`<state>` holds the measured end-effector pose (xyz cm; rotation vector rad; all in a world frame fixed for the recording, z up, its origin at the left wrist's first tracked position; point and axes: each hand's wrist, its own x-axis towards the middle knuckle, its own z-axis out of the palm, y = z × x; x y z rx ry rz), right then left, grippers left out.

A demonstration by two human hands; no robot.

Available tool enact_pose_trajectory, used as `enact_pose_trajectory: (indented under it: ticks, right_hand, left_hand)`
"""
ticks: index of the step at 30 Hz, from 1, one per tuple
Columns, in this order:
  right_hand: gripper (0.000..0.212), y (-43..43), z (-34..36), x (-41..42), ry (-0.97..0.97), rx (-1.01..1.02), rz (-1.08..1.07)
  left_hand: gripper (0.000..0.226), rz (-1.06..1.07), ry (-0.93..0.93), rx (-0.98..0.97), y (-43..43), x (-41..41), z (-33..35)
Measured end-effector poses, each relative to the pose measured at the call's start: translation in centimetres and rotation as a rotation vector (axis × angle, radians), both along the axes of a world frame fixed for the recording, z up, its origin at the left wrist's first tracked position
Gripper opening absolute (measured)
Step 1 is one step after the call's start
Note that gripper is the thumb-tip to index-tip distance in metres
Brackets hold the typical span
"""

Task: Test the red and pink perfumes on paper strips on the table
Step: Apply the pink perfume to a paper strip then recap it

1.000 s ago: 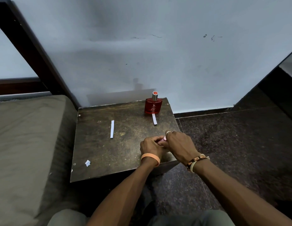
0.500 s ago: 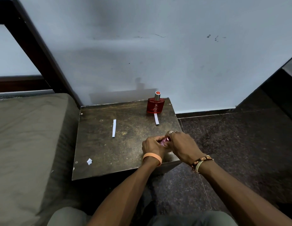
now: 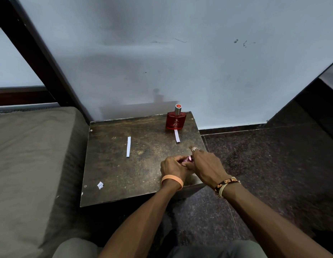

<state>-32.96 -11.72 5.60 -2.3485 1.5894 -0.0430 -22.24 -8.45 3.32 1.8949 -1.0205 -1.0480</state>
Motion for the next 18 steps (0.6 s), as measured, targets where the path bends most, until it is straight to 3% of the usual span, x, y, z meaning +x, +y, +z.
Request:
enact_pose_trajectory:
  ticks: [4, 7, 10, 13, 18]
  right_hand:
    - [0.028, -0.12, -0.01, -0.45, -0.037, 0.015, -0.005]
    - [0.037, -0.04, -0.19, -0.01, 0.039, -0.059, -0.021]
    - [0.039, 0.05, -0.39, 0.17, -0.025, -0.008, 0.010]
    - [0.030, -0.07, -0.39, -0.15, -0.026, -0.034, -0.016]
    - [0.034, 0.18, -0.62, 0.25, 0.002, -0.073, -0.040]
  left_hand:
    - [0.033, -0.001, 0.016, -0.007, 0.06, -0.06, -0.13]
    - [0.030, -0.002, 0.022, -0.014, 0.02, -0.05, -0.28]
    - [0.024, 0.018, 0.014, -0.002, -0.15, 0.01, -0.44]
    - [0.029, 0.009, 0.003, -0.008, -0.07, -0.13, -0.59]
    - [0.026, 0.013, 0.003, -0.014, -0.21, -0.17, -0.63]
